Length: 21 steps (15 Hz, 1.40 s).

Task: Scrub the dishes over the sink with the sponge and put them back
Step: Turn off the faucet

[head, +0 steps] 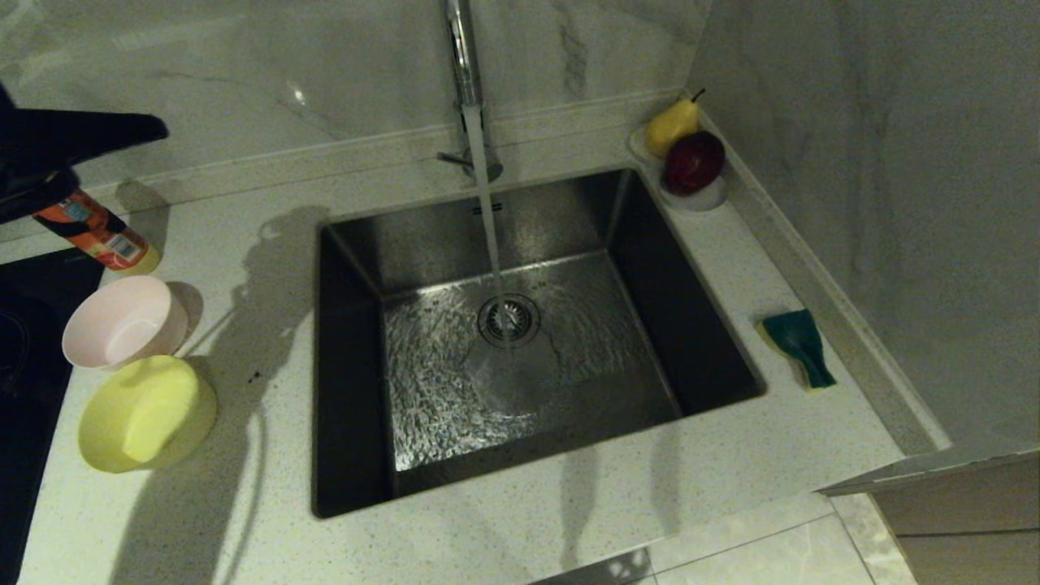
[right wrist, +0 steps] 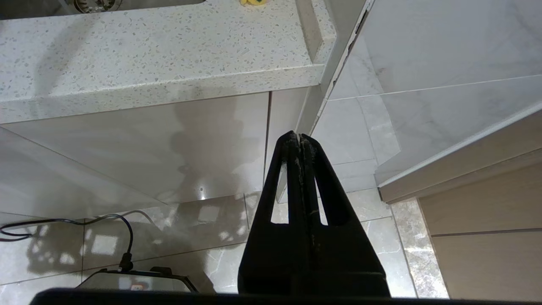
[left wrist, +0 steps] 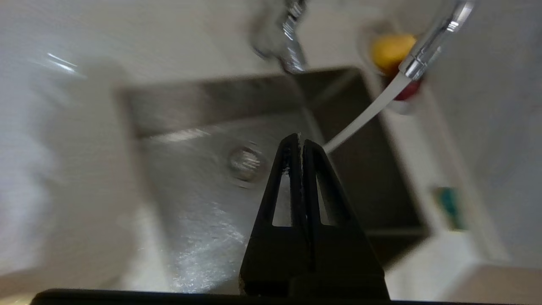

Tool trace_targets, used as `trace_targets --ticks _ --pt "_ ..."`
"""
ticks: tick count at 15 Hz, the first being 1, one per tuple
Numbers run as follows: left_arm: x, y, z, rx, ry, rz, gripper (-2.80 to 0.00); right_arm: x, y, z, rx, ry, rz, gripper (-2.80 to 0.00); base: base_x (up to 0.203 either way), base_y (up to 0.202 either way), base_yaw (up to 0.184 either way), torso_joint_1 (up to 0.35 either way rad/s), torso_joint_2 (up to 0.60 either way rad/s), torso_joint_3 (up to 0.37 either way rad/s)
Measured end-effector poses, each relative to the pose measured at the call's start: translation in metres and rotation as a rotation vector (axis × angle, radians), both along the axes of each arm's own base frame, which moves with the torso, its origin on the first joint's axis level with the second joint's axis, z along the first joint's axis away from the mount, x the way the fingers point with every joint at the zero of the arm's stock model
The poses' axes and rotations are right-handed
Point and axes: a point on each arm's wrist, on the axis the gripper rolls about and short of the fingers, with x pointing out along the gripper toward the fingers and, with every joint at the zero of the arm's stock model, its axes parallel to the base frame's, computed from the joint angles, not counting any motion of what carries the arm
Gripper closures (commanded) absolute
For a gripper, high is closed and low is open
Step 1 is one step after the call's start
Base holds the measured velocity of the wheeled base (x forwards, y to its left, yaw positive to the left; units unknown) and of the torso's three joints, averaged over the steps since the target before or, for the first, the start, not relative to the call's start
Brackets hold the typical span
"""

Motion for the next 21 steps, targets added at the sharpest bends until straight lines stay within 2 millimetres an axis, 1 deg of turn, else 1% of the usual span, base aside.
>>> trace_targets --ticks 2,4,6,8,10,12,16,21 --pt "0.038 -0.004 -0.003 -0.066 0.075 -0.073 0.00 0.000 0.000 0.000 0.000 0.000 0.000 0.00 0.000 0.000 0.000 0.000 0.00 0.000" --pt "0.068 -0.015 -0.013 -0.139 0.163 -0.154 0.00 0.000 0.000 0.000 0.000 0.000 0.000 0.00 0.000 0.000 0.000 0.000 0.00 0.000" --pt "0.091 -0.030 -0.026 -0.162 0.199 -0.215 0.00 0.000 0.000 0.000 0.000 0.000 0.000 0.00 0.000 0.000 0.000 0.000 0.00 0.000" --pt "0.111 -0.047 -0.036 -0.161 0.184 -0.261 0.00 0.000 0.000 0.000 0.001 0.000 0.000 0.00 0.000 0.000 0.000 0.000 0.00 0.000" --pt "0.126 -0.060 -0.045 -0.160 0.168 -0.281 0.00 0.000 0.000 0.000 0.000 0.000 0.000 0.00 0.000 0.000 0.000 0.000 0.00 0.000" --pt "0.136 -0.066 -0.057 -0.159 0.200 -0.280 0.00 0.000 0.000 0.000 0.000 0.000 0.000 0.00 0.000 0.000 0.000 0.000 0.00 0.000" --pt "0.146 -0.071 -0.079 -0.159 0.271 -0.277 0.00 0.000 0.000 0.000 0.000 0.000 0.000 0.00 0.000 0.000 0.000 0.000 0.00 0.000" --pt "0.147 -0.076 -0.092 -0.156 0.291 -0.287 0.00 0.000 0.000 0.000 0.000 0.001 0.000 0.00 0.000 0.000 0.000 0.000 0.00 0.000"
